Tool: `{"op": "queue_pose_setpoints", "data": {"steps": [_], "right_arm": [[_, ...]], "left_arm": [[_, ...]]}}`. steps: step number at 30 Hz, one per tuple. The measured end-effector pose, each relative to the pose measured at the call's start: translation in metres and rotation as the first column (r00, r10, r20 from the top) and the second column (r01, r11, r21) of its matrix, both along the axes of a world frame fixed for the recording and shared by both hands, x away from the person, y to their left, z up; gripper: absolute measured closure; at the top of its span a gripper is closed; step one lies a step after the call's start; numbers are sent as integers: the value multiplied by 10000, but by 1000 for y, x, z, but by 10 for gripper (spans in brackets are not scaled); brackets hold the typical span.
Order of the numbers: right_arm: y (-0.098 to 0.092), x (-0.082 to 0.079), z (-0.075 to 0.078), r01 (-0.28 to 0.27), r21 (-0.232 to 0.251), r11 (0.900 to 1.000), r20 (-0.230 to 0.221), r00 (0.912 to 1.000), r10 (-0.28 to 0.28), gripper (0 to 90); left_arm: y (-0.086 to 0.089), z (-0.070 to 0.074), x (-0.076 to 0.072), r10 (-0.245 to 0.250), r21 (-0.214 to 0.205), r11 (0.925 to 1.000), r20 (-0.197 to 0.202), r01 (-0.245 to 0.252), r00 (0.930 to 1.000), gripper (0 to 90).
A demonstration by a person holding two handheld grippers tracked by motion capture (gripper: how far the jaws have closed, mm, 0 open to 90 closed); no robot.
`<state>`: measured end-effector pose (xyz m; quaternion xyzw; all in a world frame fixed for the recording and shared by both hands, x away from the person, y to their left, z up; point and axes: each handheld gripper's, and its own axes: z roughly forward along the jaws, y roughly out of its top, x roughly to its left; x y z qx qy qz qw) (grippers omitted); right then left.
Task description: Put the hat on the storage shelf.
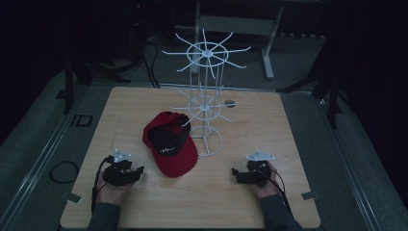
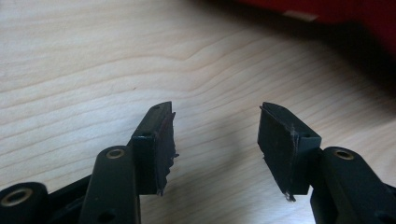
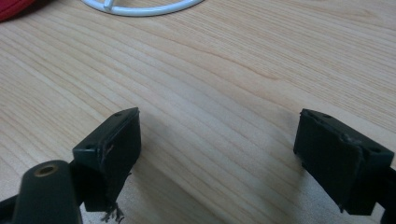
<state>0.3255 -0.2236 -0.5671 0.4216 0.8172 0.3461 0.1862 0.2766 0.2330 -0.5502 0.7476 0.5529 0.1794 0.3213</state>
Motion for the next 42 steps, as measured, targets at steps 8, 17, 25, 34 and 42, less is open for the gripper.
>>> {"op": "queue_pose_setpoints", "data": {"steps": [8,17,25,34,42], "right_arm": [[0,0,0,1,0,10000,-3,10000,-1,147],[0,0,0,-1,0,10000,-4,10000,1,147],[0,0,0,0,2,10000,-5,10000,0,148],[0,0,0,-28,1,10000,11,10000,28,147],[0,1,0,-33,-3,10000,10,10000,33,147]], "left_arm": [[-2,15,-10,-216,-408,9989,340,230,9992,456],[-16,33,-20,-741,-557,9954,674,779,9950,420],[-32,45,-25,-1319,-840,9867,872,1393,9874,367],[-56,38,-15,-1733,-884,9802,509,1773,9836,360],[-71,23,-2,-1977,-1105,9745,-114,1953,9802,440]]}}
